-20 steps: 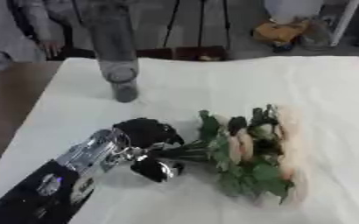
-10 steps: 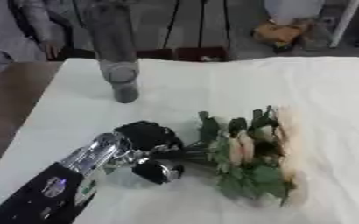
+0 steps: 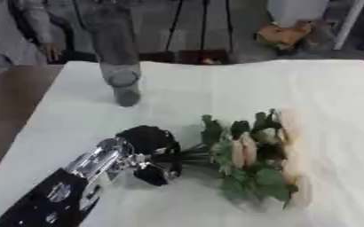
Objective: Arrange flowers into the vase.
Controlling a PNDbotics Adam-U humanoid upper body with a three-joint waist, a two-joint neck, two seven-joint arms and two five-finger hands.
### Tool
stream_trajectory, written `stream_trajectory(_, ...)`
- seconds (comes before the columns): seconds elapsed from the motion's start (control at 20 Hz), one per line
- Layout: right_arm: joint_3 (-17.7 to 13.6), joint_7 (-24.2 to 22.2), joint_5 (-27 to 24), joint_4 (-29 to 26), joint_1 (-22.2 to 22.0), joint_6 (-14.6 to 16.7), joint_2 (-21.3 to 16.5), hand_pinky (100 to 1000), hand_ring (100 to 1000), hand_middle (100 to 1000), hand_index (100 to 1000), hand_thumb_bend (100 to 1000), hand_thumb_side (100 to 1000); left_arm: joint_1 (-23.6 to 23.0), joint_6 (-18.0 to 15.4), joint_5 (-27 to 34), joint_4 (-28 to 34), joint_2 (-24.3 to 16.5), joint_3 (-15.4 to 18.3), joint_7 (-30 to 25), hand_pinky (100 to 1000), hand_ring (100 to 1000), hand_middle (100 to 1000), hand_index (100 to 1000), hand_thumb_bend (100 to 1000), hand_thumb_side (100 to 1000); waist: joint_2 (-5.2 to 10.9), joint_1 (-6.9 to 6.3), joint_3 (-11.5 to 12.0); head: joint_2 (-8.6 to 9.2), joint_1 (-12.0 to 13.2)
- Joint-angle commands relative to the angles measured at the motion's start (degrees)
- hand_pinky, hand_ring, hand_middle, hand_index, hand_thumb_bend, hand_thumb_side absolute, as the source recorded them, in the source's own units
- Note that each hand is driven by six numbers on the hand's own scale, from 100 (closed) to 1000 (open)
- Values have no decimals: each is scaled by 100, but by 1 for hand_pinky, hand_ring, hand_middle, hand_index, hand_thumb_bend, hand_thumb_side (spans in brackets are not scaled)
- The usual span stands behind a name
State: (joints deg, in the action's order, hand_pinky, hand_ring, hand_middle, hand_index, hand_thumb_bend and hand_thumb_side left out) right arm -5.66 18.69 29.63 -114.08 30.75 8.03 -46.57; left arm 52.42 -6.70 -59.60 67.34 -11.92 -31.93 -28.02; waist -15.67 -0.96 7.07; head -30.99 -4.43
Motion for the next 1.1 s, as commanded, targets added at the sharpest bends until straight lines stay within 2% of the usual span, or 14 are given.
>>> stream_trajectory(0.05,-90,26,-26,-51,57,-9,-96,846,908,880,917,336,1000,34,20,-62,-226,-39,81,143,162,388,526,716,100,659,46,25,-6,80,26)
stream_trajectory(0.25,-113,55,-22,-51,55,-20,-83,845,907,879,914,331,1000,33,8,-67,-354,7,100,220,132,361,510,697,100,630,35,27,-14,80,37)
stream_trajectory(0.45,-127,91,-28,-51,49,-27,-78,844,906,877,914,327,1000,27,-46,-85,-478,33,107,144,136,362,518,707,100,511,35,32,-29,91,32)
stream_trajectory(0.55,-128,104,-32,-51,47,-29,-78,844,906,877,914,327,1000,30,-72,-87,-508,41,111,87,136,362,518,707,100,511,36,33,-33,93,32)
stream_trajectory(0.6,-128,108,-33,-51,46,-29,-78,844,903,876,913,329,1000,32,-78,-88,-512,43,114,73,110,335,506,698,100,410,36,33,-34,93,32)
stream_trajectory(0.75,-128,123,-46,-51,40,-35,-65,843,900,875,912,324,1000,33,-59,-122,-515,54,117,62,100,312,482,673,100,388,43,32,-48,102,32)
stream_trajectory(0.85,-130,130,-50,-51,29,-44,-64,842,898,873,910,326,1000,34,-53,-114,-500,58,118,72,100,249,408,588,100,384,46,32,-52,105,30)
stream_trajectory(0.9,-133,134,-49,-51,23,-50,-63,842,898,873,910,326,1000,34,-52,-86,-488,60,120,80,100,241,400,578,100,386,47,31,-54,105,31)
stream_trajectory(1.05,-150,158,-44,-51,10,-69,-57,841,896,872,909,315,1000,31,-33,50,-429,71,122,137,100,114,277,448,100,402,47,32,-62,106,30)
stream_trajectory(1.1,-155,167,-42,-51,4,-74,-56,841,896,871,909,324,1000,29,-16,95,-418,75,121,163,100,104,268,440,100,399,45,33,-66,105,32)
